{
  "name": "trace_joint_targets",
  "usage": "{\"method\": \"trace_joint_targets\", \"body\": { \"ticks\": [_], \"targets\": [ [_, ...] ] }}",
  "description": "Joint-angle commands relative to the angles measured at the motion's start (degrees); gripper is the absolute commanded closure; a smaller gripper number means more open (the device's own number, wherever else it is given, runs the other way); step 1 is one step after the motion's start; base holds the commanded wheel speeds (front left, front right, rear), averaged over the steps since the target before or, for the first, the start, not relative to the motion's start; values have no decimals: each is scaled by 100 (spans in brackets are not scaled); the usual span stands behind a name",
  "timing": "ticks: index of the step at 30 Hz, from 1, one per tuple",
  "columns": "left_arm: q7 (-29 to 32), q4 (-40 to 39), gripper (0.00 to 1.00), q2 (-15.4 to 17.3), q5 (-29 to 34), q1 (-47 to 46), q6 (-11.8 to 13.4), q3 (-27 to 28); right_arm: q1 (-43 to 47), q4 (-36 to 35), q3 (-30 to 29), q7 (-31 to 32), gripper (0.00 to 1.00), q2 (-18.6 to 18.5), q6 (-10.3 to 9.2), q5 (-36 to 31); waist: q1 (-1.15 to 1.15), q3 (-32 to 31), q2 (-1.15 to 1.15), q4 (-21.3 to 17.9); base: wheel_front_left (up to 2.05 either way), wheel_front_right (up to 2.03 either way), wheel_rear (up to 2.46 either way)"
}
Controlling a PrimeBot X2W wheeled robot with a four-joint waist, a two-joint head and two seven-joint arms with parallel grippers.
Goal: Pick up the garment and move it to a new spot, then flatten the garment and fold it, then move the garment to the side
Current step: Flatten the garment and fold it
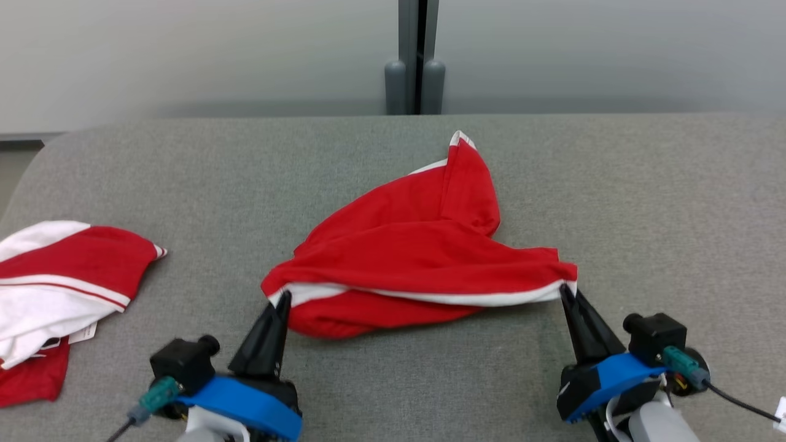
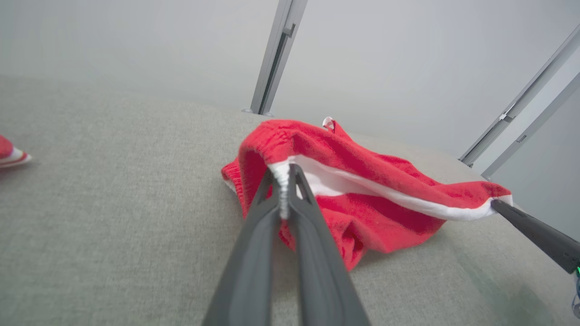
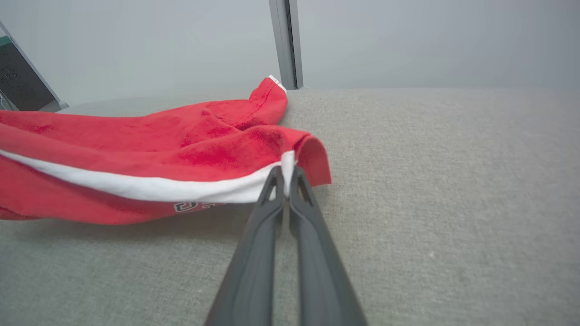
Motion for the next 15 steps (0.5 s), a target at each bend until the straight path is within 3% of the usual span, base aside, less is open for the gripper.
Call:
{"method": "trace_joint_targets", "body": {
  "ticks": [1,8,15],
  "targets": [
    [-17,-193,100,53,98,-153,-14,93,1,-258,-1,-5,100,-19,2,15,0,-177,-1,-112,0,0,0],
    [-16,-1123,100,445,407,-737,-14,528,-408,-1301,26,-4,100,-20,1,115,0,-681,-1,-365,0,0,0],
    [-16,-1932,100,1351,470,-1702,-13,635,-1326,-2216,179,265,100,-17,2,321,0,-670,-1,-505,0,0,0]
  ]
}}
